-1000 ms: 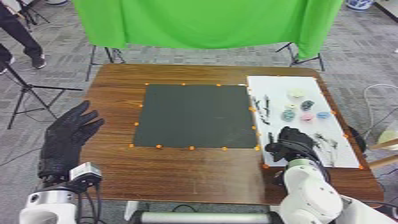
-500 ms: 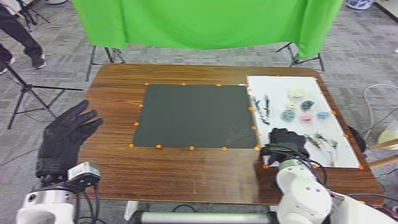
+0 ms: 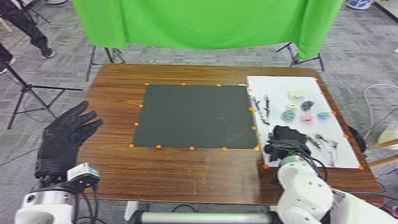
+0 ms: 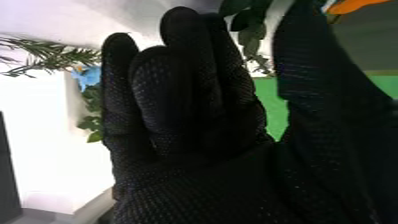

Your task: Arrange flowers

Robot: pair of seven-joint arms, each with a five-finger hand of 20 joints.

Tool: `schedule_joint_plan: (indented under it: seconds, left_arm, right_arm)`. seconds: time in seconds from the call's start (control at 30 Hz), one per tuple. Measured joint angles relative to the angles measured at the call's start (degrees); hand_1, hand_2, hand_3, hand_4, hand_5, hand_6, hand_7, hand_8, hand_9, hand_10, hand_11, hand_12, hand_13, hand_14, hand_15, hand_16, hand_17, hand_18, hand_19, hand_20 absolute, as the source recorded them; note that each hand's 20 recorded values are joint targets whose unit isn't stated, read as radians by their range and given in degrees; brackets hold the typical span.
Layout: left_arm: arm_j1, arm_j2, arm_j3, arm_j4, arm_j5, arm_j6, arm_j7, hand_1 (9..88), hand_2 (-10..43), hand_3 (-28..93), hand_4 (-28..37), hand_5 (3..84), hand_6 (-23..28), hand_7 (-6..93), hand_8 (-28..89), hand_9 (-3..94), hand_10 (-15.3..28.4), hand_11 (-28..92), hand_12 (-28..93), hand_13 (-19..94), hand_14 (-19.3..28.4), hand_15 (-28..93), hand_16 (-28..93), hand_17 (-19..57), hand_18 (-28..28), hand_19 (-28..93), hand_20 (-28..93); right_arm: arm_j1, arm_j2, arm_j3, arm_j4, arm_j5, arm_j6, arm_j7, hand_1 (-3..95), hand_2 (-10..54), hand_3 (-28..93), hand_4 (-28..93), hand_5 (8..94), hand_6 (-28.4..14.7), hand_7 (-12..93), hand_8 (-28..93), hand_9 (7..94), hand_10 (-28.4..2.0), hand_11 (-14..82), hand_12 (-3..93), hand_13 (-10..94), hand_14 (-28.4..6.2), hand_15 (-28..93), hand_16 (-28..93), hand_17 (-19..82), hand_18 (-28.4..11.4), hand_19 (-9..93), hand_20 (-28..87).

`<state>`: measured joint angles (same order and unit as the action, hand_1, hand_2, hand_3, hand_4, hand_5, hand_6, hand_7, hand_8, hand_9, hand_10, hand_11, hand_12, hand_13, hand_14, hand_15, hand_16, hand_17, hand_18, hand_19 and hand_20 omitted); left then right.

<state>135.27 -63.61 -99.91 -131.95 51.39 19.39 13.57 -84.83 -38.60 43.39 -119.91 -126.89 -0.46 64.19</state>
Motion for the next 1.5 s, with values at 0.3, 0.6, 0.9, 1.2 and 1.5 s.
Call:
schedule_joint_plan:
  seconds: [0.3,0.6,0.9,1.2,1.5]
  left_arm:
    - [0.0,-0.22,-0.14,-0.04,0.22,-0.25,-0.44,24.6,5.3,83,-22.2,39.8,10.2,16.0,-11,36.0,19.4,27,9,27,26.1,53,-10,-8.8,22.8,61,2]
    - [0.1,-0.37,-0.26,-0.12,0.33,-0.32,-0.68,24.5,5.3,83,-22.1,39.7,10.2,16.1,-11,36.0,19.4,27,9,27,26.2,53,-10,-8.8,22.8,61,2]
    - [0.3,-0.46,-0.62,-0.25,0.35,-0.33,-0.77,24.5,5.4,83,-22.0,39.7,10.3,16.0,-11,35.9,19.4,27,9,27,26.2,53,-10,-8.8,22.8,61,2]
    - [0.9,-0.55,-1.06,-0.45,0.35,-0.3,-0.86,24.6,5.4,83,-22.0,39.7,10.3,15.9,-11,35.9,19.3,27,9,27,26.1,53,-10,-8.8,22.8,61,2]
    - [1.5,-0.71,-1.69,-0.9,0.37,-0.22,-1.21,24.6,5.5,83,-22.0,39.6,10.3,15.9,-11,35.8,19.4,27,9,27,26.1,53,-10,-8.8,22.8,61,2]
  right_arm:
    - [-0.5,-1.5,1.9,0.3,1.3,-1.2,-0.2,48.9,-9.5,76,-28,78.2,-3.2,37,3,83.1,-11.8,40.4,32.7,77,-8.6,81,19,39,-21.4,93,1]
    - [-0.5,-2.9,3.3,0.7,2.5,-2.9,-0.4,50.8,-9.5,80,-28,84.4,-2.1,34,10,89.4,-10.5,38.6,33.8,82,-7.0,79,20,42,-21.4,93,7]
    - [-0.6,-2.7,3.0,1.5,2.7,1.0,-0.8,49.7,-9.5,84,-28,82.2,-2.3,37,20,88.0,-11.2,43.6,33.5,82,-6.7,81,20,42,-22.0,93,12]
    - [-1.2,-1.5,1.9,1.9,2.4,9.1,-0.2,48.8,-9.5,86,-28,80.2,-3.1,40,22,85.2,-12.2,49.3,33.9,82,-6.4,83,20,42,-22.3,93,15]
    - [-3.0,0.9,2.2,0.6,1.4,13.3,0.9,48.4,-9.5,88,-28,79.9,-3.3,42,21,84.4,-12.4,51.9,33.8,82,-6.3,85,20,42,-22.4,93,17]
